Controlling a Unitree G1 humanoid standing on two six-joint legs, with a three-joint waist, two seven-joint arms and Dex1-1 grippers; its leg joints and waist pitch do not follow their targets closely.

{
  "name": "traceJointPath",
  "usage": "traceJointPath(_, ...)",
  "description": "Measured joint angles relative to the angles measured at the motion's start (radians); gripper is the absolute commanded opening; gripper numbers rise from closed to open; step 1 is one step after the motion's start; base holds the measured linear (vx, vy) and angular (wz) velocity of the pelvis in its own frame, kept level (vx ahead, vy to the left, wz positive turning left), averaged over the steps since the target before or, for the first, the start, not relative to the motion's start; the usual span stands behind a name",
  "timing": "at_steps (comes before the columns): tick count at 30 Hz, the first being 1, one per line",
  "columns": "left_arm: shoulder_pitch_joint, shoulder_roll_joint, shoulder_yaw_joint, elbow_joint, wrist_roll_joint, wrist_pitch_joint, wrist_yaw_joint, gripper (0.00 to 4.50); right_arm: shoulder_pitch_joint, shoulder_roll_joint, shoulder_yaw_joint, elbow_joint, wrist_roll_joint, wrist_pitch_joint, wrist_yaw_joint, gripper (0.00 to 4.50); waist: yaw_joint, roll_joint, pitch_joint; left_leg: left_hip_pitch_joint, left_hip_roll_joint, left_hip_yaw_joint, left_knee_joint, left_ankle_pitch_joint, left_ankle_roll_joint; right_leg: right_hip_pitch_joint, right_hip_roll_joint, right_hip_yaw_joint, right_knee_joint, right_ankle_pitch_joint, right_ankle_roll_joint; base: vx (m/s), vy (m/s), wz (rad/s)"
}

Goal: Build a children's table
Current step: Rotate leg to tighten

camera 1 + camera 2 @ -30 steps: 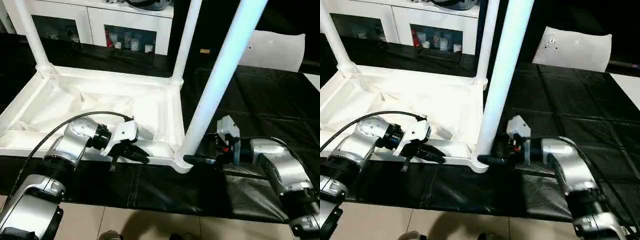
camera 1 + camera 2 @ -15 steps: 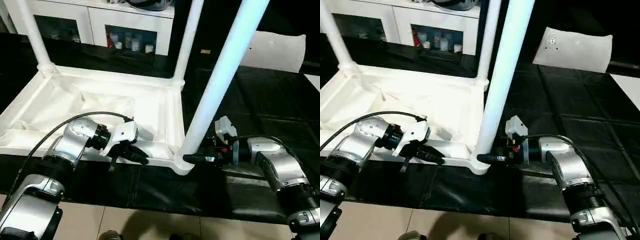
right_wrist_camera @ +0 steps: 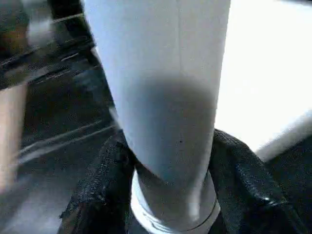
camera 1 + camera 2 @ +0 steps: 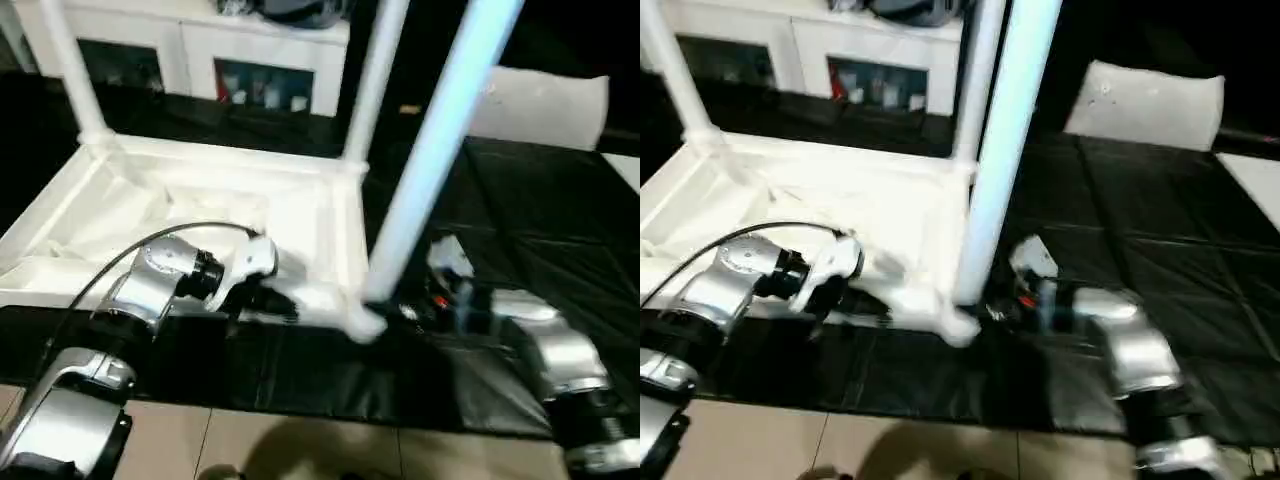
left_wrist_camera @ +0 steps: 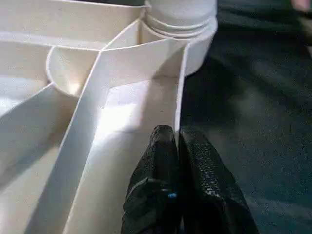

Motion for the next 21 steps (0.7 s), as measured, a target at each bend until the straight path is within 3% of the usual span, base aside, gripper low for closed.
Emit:
traceJointPath(1, 0.0, -0.013, 0.007, 0.0, 0.003, 0.022, 0.032, 0.0, -0.003, 0.022, -0.01, 0.002, -0.009, 0.011, -0.055, 1.93, -0.008, 0.001, 0.0, 0.0, 0.001, -0.003, 0.0, 0.0, 0.0, 0.004, 0.0, -0.006, -0.009, 0.0, 0.0, -0.076, 0.03, -0.07)
traceJointPath(3, -0.002, -0.06, 0.02, 0.0, 0.009, 0.08, 0.117, 0.0, -0.008, 0.075, -0.046, 0.019, -0.027, 0.024, -0.183, 1.92, -0.026, 0.012, 0.004, 0.0, 0.008, -0.013, 0.0, 0.0, 0.001, 0.02, -0.002, -0.035, -0.04, 0.0, 0.0, -0.073, 0.041, -0.08)
traceJointPath(4, -0.002, -0.075, 0.022, 0.0, 0.009, 0.103, 0.151, 0.0, -0.018, 0.099, -0.058, 0.031, -0.039, 0.032, -0.234, 1.92, -0.039, 0.024, 0.006, 0.0, 0.014, -0.019, -0.001, -0.001, 0.001, 0.035, -0.002, -0.054, -0.057, -0.001, 0.0, -0.096, 0.055, -0.06)
traceJointPath(5, -0.006, -0.096, 0.031, 0.001, 0.009, 0.133, 0.194, 0.0, -0.032, 0.129, -0.071, 0.04, -0.051, 0.043, -0.301, 1.91, -0.044, 0.033, 0.014, -0.002, 0.019, -0.019, -0.004, 0.0, 0.001, 0.043, -0.003, -0.061, -0.04, -0.029, -0.004, -0.096, 0.055, -0.06)
traceJointPath(6, -0.012, -0.112, 0.034, 0.002, 0.01, 0.153, 0.225, 0.0, -0.035, 0.147, -0.082, 0.041, -0.056, 0.047, -0.345, 1.91, -0.035, 0.038, 0.02, -0.004, 0.017, -0.003, -0.005, 0.0, 0.001, 0.029, -0.004, -0.058, 0.015, -0.059, -0.021, -0.135, 0.053, 0.05)
traceJointPath(7, -0.021, -0.137, 0.034, 0.003, 0.017, 0.171, 0.267, 0.0, -0.036, 0.168, -0.104, 0.041, -0.06, 0.052, -0.398, 1.91, -0.018, 0.024, 0.019, -0.003, 0.017, 0.022, -0.005, 0.0, 0.001, 0.026, -0.009, -0.04, 0.088, -0.079, -0.037, 0.0, 0.0, 0.0)
traceJointPath(8, -0.034, -0.159, 0.04, 0.002, 0.023, 0.185, 0.31, 0.0, -0.06, 0.19, -0.12, 0.05, -0.071, 0.058, -0.461, 1.91, 0.003, -0.023, 0.009, 0.007, 0.005, 0.053, 0.005, 0.001, -0.001, 0.021, -0.006, 0.026, 0.127, -0.119, 0.009, 0.0, 0.0, 0.0)
traceJointPath(9, -0.034, -0.175, 0.051, 0.001, 0.027, 0.199, 0.335, 0.0, -0.08, 0.206, -0.125, 0.064, -0.08, 0.062, -0.507, 1.91, 0.007, -0.022, 0.009, -0.005, -0.001, 0.045, 0.027, -0.012, -0.001, 0.002, -0.002, 0.032, 0.133, -0.12, 0.005, 0.046, -0.128, -0.12)
traceJointPath(10, -0.034, -0.199, 0.064, 0.001, 0.026, 0.219, 0.363, 0.0, -0.096, 0.222, -0.135, 0.077, -0.088, 0.063, -0.553, 1.91, 0.022, 0.0, 0.0, -0.017, -0.009, 0.008, 0.053, -0.022, 0.011, 0.006, 0.003, 0.031, 0.132, -0.12, 0.005, 0.098, -0.055, -0.32)
traceJointPath(11, -0.034, -0.233, 0.073, 0.001, 0.026, 0.245, 0.399, 0.0, -0.102, 0.237, -0.151, 0.083, -0.097, 0.061, -0.605, 1.91, 0.034, 0.019, -0.011, -0.018, -0.031, -0.026, 0.042, -0.018, 0.003, 0.001, 0.009, 0.025, 0.126, -0.118, 0.005, 0.098, -0.055, -0.32)
traceJointPath(13, -0.035, -0.257, 0.08, -0.011, 0.027, 0.268, 0.452, 0.0, -0.125, 0.256, -0.161, 0.098, -0.11, 0.063, -0.662, 1.91, 0.026, 0.018, -0.014, -0.014, -0.031, -0.018, 0.022, -0.009, 0.002, -0.004, 0.012, 0.034, 0.115, -0.098, -0.002, 0.041, -0.004, -0.01)
traceJointPath(14, -0.035, -0.257, 0.086, -0.017, 0.028, 0.275, 0.471, 0.0, -0.143, 0.28, -0.171, 0.112, -0.12, 0.063, -0.699, 1.91, 0.024, 0.022, -0.014, -0.019, -0.028, -0.018, 0.016, -0.006, 0.002, -0.003, 0.018, 0.033, 0.1, -0.085, -0.011, 0.0, 0.0, 0.0)
traceJointPath(16, -0.035, -0.259, 0.086, -0.025, 0.029, 0.279, 0.478, 0.0, -0.147, 0.285, -0.173, 0.113, -0.122, 0.061, -0.711, 1.91, 0.02, 0.023, -0.015, -0.018, -0.027, -0.017, 0.004, 0.001, 0.006, -0.001, 0.019, 0.031, 0.081, -0.074, -0.012, 0.0, 0.0, 0.0)
traceJointPath(17, -0.035, -0.26, 0.086, -0.03, 0.029, 0.282, 0.479, 0.0, -0.147, 0.285, -0.174, 0.113, -0.122, 0.055, -0.711, 2.26, 0.018, 0.024, -0.014, -0.019, -0.027, -0.014, 0.0, 0.003, 0.01, -0.001, 0.019, 0.032, 0.071, -0.068, -0.013, 0.0, 0.0, 0.0)
traceJointPath(21, -0.026, -0.254, 0.083, -0.053, 0.037, 0.287, 0.486, 0.0, -0.125, 0.292, -0.174, 0.09, -0.121, 0.041, -0.698, 2.61, 0.009, 0.024, -0.014, -0.02, -0.028, -0.007, -0.005, 0.005, 0.015, 0.002, 0.018, 0.034, 0.05, -0.055, -0.012, 0.0, 0.0, 0.0)
